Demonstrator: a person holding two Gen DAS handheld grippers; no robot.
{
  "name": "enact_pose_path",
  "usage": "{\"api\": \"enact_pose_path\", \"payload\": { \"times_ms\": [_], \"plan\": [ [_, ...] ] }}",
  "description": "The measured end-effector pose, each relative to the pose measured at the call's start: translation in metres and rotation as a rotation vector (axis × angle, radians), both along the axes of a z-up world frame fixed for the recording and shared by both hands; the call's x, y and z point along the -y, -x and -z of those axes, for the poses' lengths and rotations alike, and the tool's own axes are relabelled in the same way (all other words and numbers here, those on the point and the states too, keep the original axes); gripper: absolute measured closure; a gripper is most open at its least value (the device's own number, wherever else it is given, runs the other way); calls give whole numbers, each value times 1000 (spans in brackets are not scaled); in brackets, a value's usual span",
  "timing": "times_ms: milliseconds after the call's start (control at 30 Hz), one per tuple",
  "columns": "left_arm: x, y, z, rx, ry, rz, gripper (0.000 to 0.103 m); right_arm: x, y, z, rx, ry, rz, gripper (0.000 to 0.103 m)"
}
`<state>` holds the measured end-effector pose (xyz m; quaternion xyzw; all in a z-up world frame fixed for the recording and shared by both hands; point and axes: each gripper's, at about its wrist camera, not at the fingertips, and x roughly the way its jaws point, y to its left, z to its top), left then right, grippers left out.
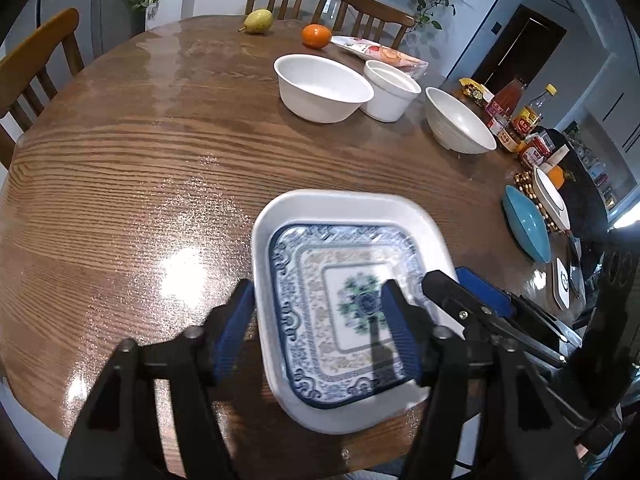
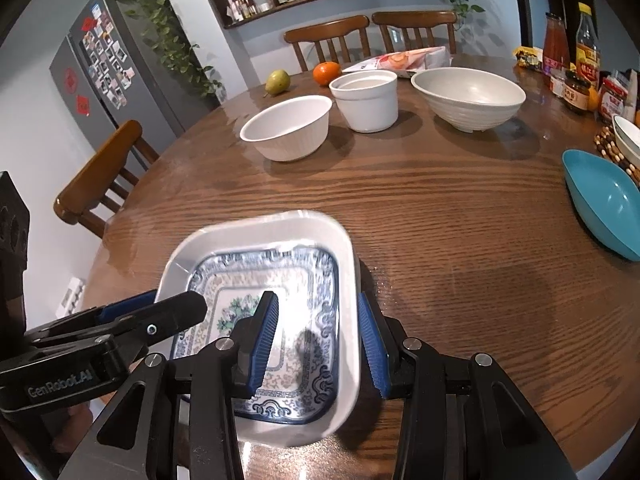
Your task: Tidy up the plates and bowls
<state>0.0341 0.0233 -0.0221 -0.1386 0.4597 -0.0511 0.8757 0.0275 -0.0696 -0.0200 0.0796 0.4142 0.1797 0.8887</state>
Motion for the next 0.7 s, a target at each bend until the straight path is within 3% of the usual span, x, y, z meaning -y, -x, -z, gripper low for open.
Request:
{"api": "enact_pose_path", "payload": {
  "times_ms": [133, 267, 700],
  "plan": [
    [0, 5, -12, 55, 11, 6, 34, 2, 3, -5, 21, -9, 3, 60],
    [-3, 10, -19, 99, 4, 6, 25, 8, 3, -6, 15, -24, 12, 56],
    [-13, 10, 13, -19, 7, 9, 25, 13, -4, 8, -59, -62, 10, 54]
  ]
}}
